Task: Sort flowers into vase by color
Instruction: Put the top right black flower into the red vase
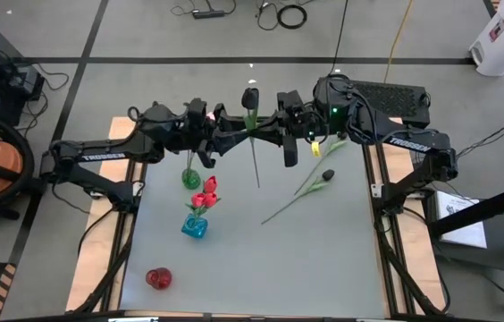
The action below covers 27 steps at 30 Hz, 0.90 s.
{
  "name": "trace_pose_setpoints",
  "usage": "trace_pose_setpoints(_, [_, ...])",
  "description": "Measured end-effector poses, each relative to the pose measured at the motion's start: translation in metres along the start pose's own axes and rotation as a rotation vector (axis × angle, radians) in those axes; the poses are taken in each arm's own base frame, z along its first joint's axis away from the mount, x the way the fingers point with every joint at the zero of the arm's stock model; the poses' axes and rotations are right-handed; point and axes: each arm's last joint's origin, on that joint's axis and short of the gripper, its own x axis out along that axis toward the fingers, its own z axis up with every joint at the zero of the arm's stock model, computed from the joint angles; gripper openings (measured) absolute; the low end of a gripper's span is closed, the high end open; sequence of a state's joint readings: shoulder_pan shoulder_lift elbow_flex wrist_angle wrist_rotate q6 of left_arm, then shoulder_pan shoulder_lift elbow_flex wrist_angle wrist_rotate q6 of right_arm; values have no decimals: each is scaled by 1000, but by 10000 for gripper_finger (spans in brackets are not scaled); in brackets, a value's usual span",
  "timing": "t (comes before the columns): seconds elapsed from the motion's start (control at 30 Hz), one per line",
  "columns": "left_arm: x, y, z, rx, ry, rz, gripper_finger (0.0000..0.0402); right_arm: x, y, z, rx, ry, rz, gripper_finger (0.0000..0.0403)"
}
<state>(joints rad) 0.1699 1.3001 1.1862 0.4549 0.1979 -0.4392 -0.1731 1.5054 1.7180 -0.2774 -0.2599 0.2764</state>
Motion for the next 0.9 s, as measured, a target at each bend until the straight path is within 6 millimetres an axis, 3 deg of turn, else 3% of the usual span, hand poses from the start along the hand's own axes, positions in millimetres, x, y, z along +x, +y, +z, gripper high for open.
trace_pose_setpoints(0.9, [0, 0, 0, 8, 0, -8, 191, 16, 5, -15, 70, 72, 16, 2])
